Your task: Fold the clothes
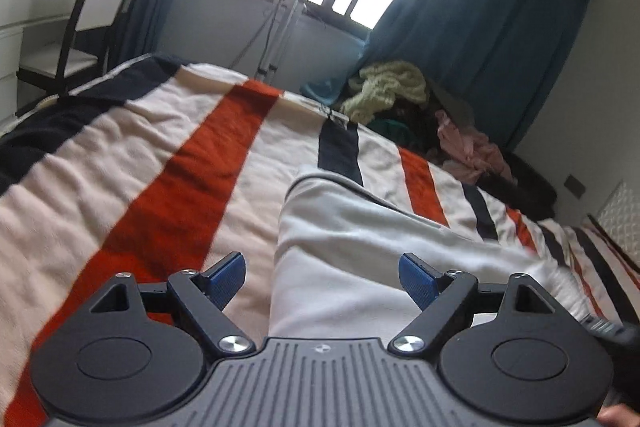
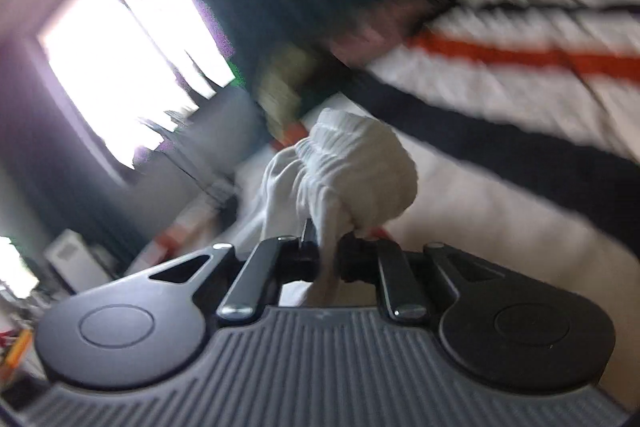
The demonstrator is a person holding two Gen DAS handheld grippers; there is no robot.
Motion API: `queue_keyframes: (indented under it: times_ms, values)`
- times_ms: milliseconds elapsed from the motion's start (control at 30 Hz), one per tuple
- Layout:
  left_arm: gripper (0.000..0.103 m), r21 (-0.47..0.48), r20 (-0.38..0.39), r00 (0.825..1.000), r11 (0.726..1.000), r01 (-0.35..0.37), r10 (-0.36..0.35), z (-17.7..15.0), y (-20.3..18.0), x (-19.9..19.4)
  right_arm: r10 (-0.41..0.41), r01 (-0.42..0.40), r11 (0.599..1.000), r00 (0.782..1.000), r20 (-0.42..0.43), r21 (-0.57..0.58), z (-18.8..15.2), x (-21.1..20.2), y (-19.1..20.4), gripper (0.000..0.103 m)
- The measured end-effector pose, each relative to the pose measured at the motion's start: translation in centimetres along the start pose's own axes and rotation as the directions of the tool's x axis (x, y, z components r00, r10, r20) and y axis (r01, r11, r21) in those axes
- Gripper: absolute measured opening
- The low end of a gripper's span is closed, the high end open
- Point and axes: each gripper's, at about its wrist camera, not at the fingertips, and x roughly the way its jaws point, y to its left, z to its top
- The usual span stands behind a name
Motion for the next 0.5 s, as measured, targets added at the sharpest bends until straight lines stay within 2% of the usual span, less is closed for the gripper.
queue_keyframes:
  times_ms: [100,167,233,300,367,433,500]
  values:
    - [0.085,-0.047,-0.04,0.999,0.998,0.031,-0.033,-0.5,0.4,0.5,0.011,-0.008,0.998,0.999,-0.042,0.065,-0.1,0.6,-1.3,0.019]
    - [0.086,-0.081,-0.062,0.997,0.996,0.042,-0.047,-0.8,0.8,0.8,0.022,-0.018,0.998,0.998,-0.054,0.061,0.2,0.5,-1.1,0.029]
    - [0.086,-0.116,-0.074,0.996,0.993,0.03,-0.039,-1.0,1.5,1.1,0.05,-0.046,0.997,0.995,-0.085,0.058,0.1,0.8,-1.1,0.062]
    - [0.086,-0.165,-0.088,0.995,0.986,0.022,-0.037,-1.0,2.2,1.4,0.03,-0.021,0.997,0.993,-0.115,0.076,-0.2,1.2,-1.0,0.085]
    - [0.086,-0.222,-0.112,0.992,0.975,0.028,-0.054,-1.1,2.9,1.7,-0.03,0.042,0.995,0.991,-0.132,0.091,-0.4,1.2,-1.4,0.084]
    - [0.086,-0.266,-0.146,0.986,0.963,0.042,-0.083,-1.4,3.4,2.2,-0.052,0.074,0.988,0.986,-0.156,0.138,-0.6,1.3,-2.4,0.084]
    - [0.086,-0.297,-0.173,0.979,0.953,0.055,-0.111,-1.7,3.6,2.7,-0.004,0.05,0.971,0.981,-0.195,0.232,-1.0,1.9,-3.7,0.084]
